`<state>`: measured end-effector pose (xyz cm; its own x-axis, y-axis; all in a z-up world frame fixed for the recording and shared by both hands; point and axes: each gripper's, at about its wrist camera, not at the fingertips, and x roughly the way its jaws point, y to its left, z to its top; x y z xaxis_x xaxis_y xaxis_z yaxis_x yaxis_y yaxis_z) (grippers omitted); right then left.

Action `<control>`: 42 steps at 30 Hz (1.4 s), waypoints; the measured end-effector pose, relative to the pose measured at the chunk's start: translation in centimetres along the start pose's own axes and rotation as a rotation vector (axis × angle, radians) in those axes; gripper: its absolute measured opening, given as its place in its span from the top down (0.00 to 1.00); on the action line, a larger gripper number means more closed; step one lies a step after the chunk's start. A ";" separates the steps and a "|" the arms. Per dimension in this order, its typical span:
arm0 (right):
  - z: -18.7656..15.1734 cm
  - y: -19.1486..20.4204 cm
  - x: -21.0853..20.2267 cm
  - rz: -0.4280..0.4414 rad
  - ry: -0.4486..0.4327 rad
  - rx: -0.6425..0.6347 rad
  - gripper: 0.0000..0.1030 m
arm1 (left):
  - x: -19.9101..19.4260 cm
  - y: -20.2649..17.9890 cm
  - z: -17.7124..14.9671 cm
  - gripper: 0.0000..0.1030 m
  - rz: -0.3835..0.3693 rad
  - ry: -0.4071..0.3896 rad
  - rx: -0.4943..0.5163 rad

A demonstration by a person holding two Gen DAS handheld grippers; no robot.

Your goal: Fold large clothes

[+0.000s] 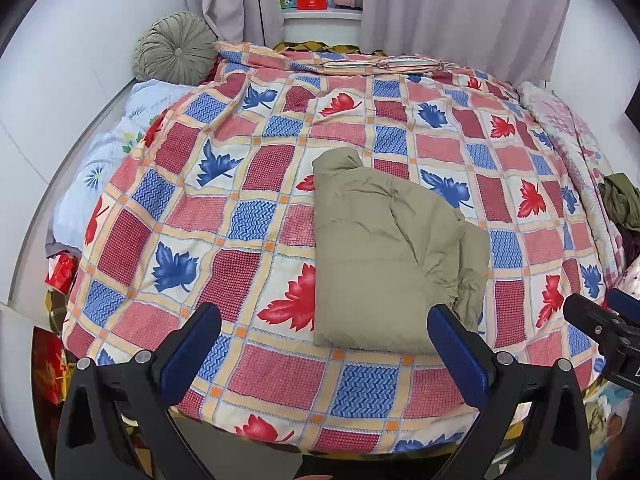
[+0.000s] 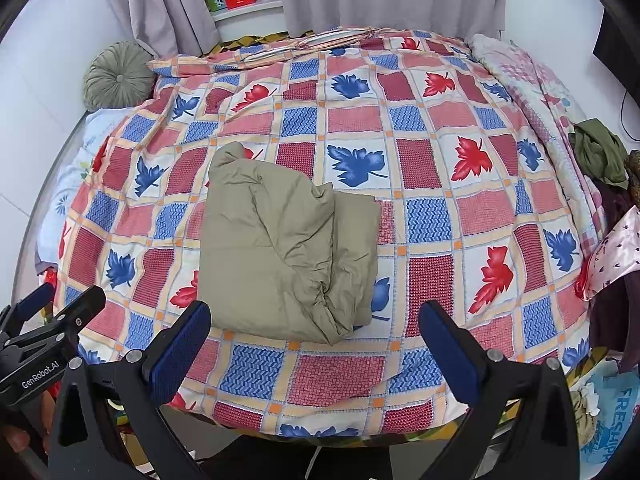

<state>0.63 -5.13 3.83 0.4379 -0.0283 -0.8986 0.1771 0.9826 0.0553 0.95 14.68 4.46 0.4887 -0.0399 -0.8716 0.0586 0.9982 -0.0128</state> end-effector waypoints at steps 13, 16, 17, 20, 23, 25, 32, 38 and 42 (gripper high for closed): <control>0.3 -0.1 0.0 0.001 0.002 -0.002 0.00 | 0.0 0.1 0.1 0.00 0.000 0.003 -0.001; 0.4 -0.2 0.0 0.001 0.001 -0.002 0.00 | 0.0 0.1 0.1 0.00 -0.001 0.003 -0.001; 0.5 -0.2 0.0 0.001 0.002 -0.002 0.00 | 0.0 0.1 0.1 0.00 -0.001 0.002 -0.002; 0.7 -0.4 0.1 0.003 0.002 -0.004 0.00 | 0.0 0.1 0.1 0.00 -0.001 0.003 -0.002; 0.9 -0.5 0.2 0.005 0.005 -0.008 0.00 | 0.0 0.1 0.1 0.00 0.002 0.004 -0.003; 0.9 -0.6 0.2 0.004 0.005 -0.009 0.00 | 0.1 0.2 -0.1 0.00 0.004 0.003 -0.003; 1.2 -0.8 0.2 0.007 0.006 -0.013 0.00 | 0.2 0.2 -0.1 0.00 0.004 0.004 -0.002; 1.2 -0.8 0.3 0.007 0.007 -0.013 0.00 | 0.2 0.3 -0.1 0.00 0.013 -0.002 -0.006; 1.2 -0.8 0.3 0.006 0.007 -0.012 0.00 | 0.4 0.7 -0.8 0.00 0.012 -0.004 -0.012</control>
<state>1.65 -6.16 4.07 0.4325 -0.0207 -0.9014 0.1635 0.9850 0.0558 0.50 15.37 3.69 0.4930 -0.0282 -0.8695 0.0428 0.9991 -0.0082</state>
